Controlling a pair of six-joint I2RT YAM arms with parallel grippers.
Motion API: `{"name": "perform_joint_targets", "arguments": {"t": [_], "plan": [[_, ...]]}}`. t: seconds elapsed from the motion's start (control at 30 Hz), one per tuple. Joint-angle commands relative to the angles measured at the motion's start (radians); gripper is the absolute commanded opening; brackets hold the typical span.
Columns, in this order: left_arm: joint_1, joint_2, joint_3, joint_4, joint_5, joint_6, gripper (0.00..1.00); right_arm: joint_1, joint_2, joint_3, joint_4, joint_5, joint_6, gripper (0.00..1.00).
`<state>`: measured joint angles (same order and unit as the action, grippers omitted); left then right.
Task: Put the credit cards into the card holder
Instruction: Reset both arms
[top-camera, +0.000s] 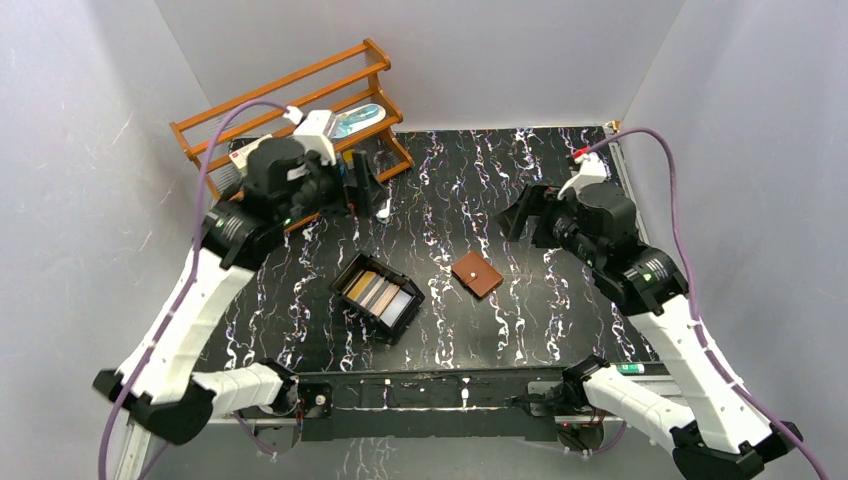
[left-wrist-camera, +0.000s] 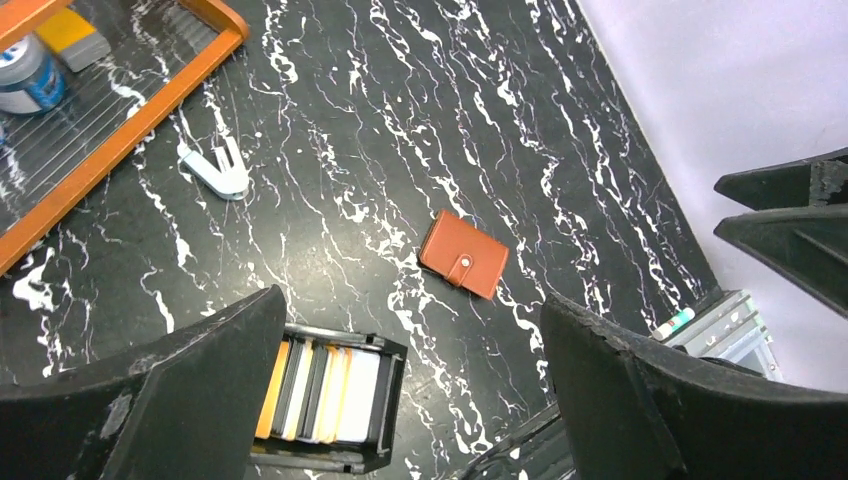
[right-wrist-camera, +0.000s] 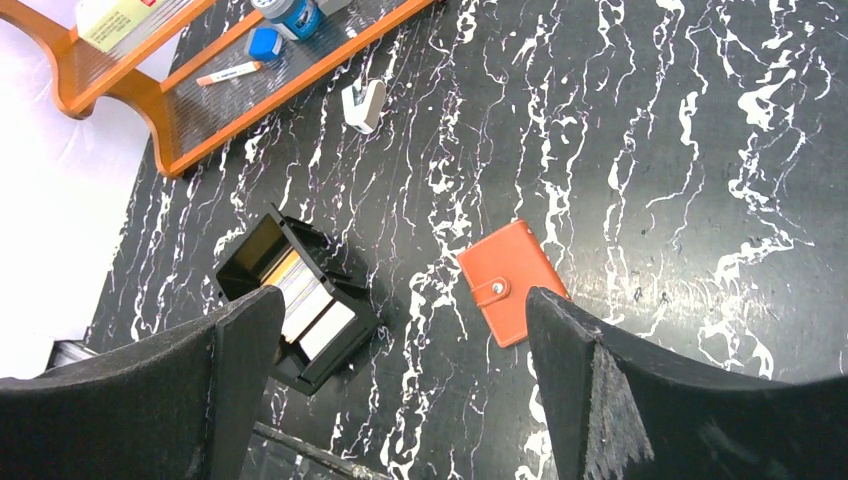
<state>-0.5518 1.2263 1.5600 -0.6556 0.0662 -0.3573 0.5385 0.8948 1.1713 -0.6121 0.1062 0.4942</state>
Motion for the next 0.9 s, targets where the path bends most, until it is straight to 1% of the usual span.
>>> {"name": "perform_joint_targets", "arguments": {"t": [0.0,0.1,0.27,0.53,0.87], "plan": [[0.000,-0.147,-0.127,0.015,-0.043,-0.061,0.98,0.000,-0.065,0.014,-0.002,0.030,0.029,0.98],[0.000,-0.218,-0.229,0.047,-0.022,-0.065,0.98,-0.001,-0.091,-0.026,0.028,0.034,0.062,0.98],[0.001,-0.276,-0.301,0.087,0.004,-0.080,0.98,0.000,-0.088,-0.044,0.052,0.016,0.087,0.98],[0.001,-0.274,-0.303,0.116,-0.013,-0.095,0.98,0.000,-0.069,-0.038,0.044,0.014,0.101,0.98],[0.000,-0.273,-0.297,0.117,-0.034,-0.075,0.98,0.000,-0.074,-0.049,0.029,0.055,0.090,0.98]]}}
